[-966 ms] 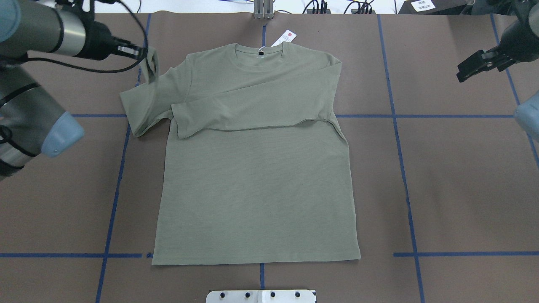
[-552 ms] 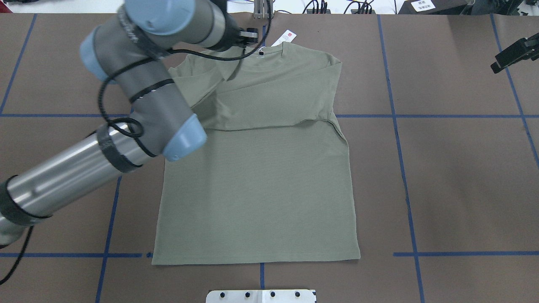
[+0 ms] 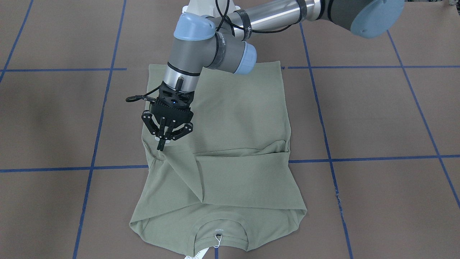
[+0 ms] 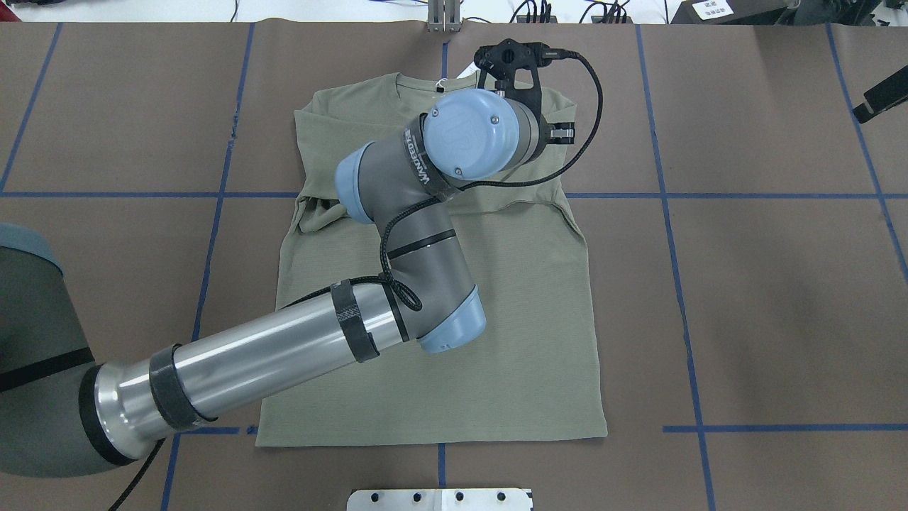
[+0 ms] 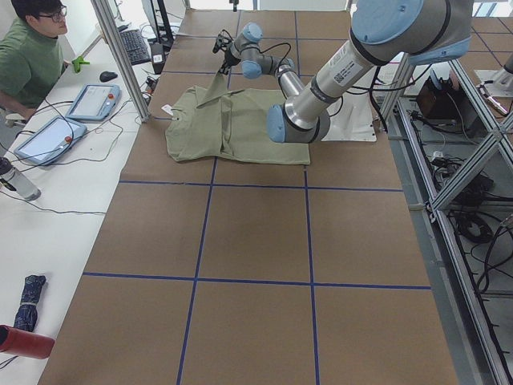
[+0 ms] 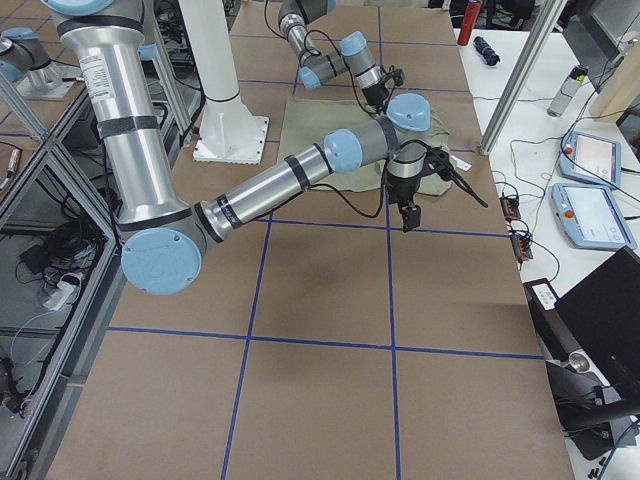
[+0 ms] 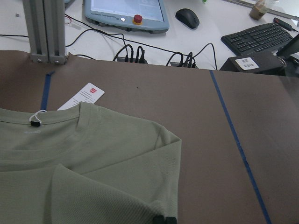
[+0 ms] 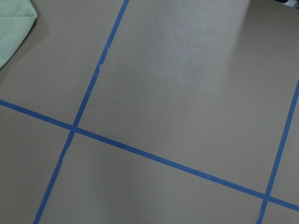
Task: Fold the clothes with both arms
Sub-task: 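Fold the held sleeve across the shirt toward the collar, then release the sleeve and withdraw the left gripper while the right gripper reaches over the shirt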
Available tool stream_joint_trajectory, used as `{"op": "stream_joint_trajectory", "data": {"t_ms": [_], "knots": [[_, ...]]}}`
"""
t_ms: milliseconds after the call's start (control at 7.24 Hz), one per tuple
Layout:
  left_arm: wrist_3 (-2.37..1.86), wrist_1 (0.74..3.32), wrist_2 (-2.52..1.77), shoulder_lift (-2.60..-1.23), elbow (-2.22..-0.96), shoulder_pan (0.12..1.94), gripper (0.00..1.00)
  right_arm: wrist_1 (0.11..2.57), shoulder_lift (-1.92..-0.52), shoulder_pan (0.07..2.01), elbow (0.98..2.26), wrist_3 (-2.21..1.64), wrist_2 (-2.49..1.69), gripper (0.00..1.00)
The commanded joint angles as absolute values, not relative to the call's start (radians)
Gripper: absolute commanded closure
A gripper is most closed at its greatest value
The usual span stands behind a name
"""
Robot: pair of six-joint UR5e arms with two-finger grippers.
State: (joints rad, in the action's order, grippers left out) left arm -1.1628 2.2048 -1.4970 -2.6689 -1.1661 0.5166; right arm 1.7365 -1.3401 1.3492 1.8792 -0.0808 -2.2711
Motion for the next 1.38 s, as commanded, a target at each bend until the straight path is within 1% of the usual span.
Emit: {"op": "stream_joint_trajectory", "data": {"t_ms": [0,138,414,552,828,966,1105,1243], "knots": [[-1.147,2.374,-1.497,-2.662,-1.135,0.489,0.01,1.732,-1.341,1.348,1.876,-0.086,-2.269,0.0],[-1.141,2.403,-1.503,-2.616,-1.173,0.494,0.0,1.73,-1.339,1.348,1.878,-0.086,-2.27,0.0],[-1.129,2.358,-1.72,-2.55,-1.239,0.598,0.0,1.73,-1.319,1.332,1.878,-0.089,-2.27,0.0],[-1.03,2.276,-1.773,-2.463,-1.358,0.636,0.0,1.73,-1.28,1.306,1.878,-0.144,-2.269,0.0],[-0.787,1.826,-1.785,-2.335,-1.673,0.707,0.0,1.727,-1.157,1.164,1.881,-0.413,-2.209,0.0],[-0.69,1.743,-1.814,-2.259,-1.803,0.751,0.0,1.727,-1.107,1.058,1.878,-0.552,-2.121,0.01],[-0.599,1.741,-1.977,-2.17,-1.854,0.855,0.0,1.729,-1.044,0.963,1.862,-0.671,-2.03,0.01],[-0.483,1.744,-2.074,-2.098,-1.885,0.938,0.0,1.729,-0.966,0.872,1.809,-0.801,-1.941,0.04]]}}
